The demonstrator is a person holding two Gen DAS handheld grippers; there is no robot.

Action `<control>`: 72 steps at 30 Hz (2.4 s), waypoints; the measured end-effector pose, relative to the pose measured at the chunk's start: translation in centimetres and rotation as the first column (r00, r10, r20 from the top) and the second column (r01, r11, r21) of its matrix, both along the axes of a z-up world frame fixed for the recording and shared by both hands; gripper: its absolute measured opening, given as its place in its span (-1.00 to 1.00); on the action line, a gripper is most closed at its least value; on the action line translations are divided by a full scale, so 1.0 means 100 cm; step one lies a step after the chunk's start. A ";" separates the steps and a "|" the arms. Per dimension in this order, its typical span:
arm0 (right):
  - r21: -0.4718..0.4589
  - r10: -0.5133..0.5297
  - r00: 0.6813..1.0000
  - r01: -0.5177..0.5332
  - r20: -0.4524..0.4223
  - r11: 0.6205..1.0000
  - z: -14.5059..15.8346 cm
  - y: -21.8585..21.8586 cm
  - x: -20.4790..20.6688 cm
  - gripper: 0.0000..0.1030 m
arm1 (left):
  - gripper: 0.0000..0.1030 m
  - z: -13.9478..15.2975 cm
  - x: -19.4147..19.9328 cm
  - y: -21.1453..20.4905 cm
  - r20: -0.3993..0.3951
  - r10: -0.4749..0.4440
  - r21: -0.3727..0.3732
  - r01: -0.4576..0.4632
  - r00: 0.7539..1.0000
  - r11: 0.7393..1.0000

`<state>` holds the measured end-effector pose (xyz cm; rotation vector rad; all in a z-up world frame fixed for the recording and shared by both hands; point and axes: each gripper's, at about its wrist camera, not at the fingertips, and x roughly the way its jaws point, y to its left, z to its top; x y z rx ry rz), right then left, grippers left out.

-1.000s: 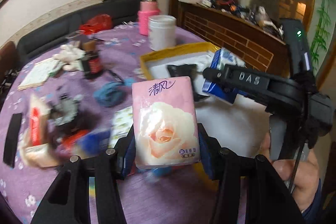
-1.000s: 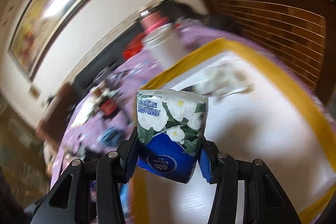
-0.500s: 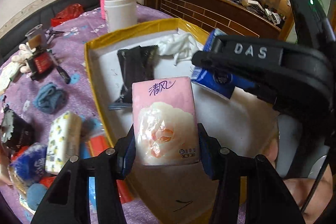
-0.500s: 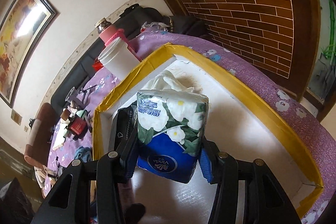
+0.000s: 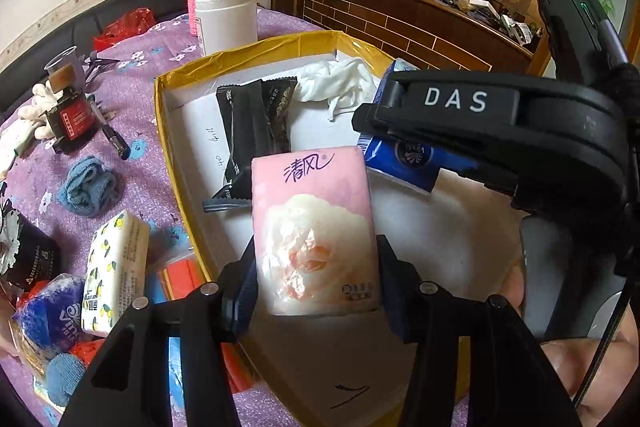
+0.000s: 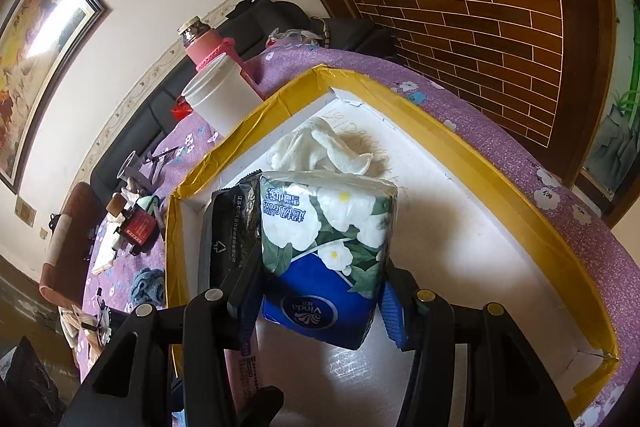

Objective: Organize soft objects
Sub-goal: 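Lower and release the pink pack with the left tool while the right tool releases the Vinda pack, then grasp the white crumpled tissue with the left tool while the right tool grasps the blue cloth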

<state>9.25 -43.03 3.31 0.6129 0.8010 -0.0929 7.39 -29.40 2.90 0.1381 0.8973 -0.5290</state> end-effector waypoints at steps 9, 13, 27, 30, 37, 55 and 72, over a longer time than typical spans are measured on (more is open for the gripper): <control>0.007 -0.012 1.000 0.012 0.006 1.000 0.002 -0.002 -0.001 0.26 | 0.02 0.000 0.001 0.000 -0.003 -0.002 -0.001 0.002 1.000 1.000; 0.006 -0.016 1.000 0.016 0.019 1.000 0.004 -0.002 -0.003 0.26 | 0.11 0.000 0.003 0.001 -0.018 -0.005 -0.014 0.004 1.000 1.000; -0.019 -0.051 0.991 0.053 0.122 0.998 0.023 -0.003 -0.017 0.27 | 0.17 0.016 -0.008 0.003 0.004 -0.006 -0.024 0.006 1.000 1.000; -0.008 -0.045 0.987 0.047 0.156 0.999 0.026 -0.003 -0.019 0.28 | 0.17 0.022 -0.013 0.006 0.005 -0.005 -0.024 0.005 1.000 1.000; -0.030 -0.019 0.983 0.025 0.185 0.999 0.028 0.007 -0.020 0.31 | 0.17 0.040 -0.029 0.029 0.025 0.011 -0.023 -0.010 1.000 1.000; -0.198 0.252 0.930 -0.204 0.267 0.959 0.037 0.078 -0.019 0.32 | 0.24 0.055 -0.079 0.188 0.025 0.209 -0.117 -0.204 0.978 0.972; -0.230 0.352 0.890 -0.292 0.289 0.928 0.041 0.103 -0.027 0.39 | 0.19 0.023 0.005 0.346 -0.135 0.540 -0.084 -0.553 0.831 0.829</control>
